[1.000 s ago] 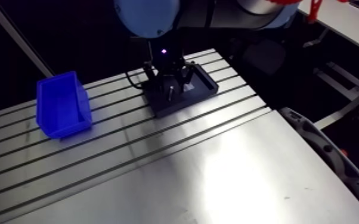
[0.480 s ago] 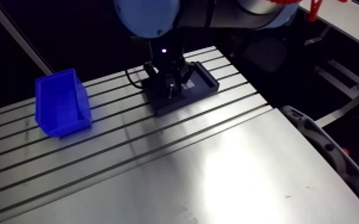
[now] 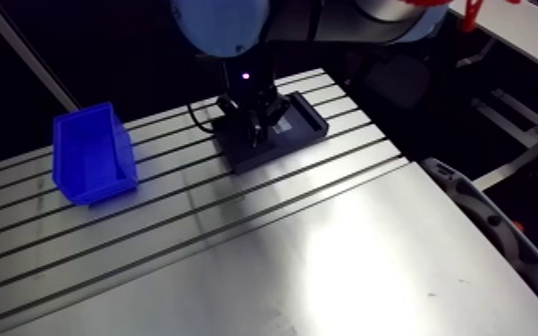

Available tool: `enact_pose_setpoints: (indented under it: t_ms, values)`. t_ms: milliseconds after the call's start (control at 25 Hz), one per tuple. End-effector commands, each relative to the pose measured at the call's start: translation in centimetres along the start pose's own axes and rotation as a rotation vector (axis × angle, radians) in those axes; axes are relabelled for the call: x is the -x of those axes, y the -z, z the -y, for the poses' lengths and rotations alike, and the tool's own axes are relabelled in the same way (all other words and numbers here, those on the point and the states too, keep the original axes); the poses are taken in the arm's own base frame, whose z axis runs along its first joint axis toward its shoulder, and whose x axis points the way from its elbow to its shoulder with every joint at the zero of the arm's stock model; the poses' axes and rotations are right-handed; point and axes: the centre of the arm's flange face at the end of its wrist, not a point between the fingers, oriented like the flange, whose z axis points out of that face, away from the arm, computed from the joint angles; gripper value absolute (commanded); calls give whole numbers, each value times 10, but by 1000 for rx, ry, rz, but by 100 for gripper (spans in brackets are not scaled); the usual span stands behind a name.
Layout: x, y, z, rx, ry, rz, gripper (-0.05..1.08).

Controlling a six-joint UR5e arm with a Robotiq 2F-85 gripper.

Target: Pick up the M10 bolt from the tray and put it into the blue bin.

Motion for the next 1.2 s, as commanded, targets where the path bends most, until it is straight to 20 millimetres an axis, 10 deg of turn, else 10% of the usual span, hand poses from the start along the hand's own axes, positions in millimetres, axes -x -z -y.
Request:
enact_pose_setpoints:
  t_ms: [40, 960, 1200]
  values:
    - [0, -1, 0, 0, 0, 1, 73]
    - [-2, 8, 0, -1, 12, -22, 86]
    - [8, 53, -2, 1, 116, -59, 103]
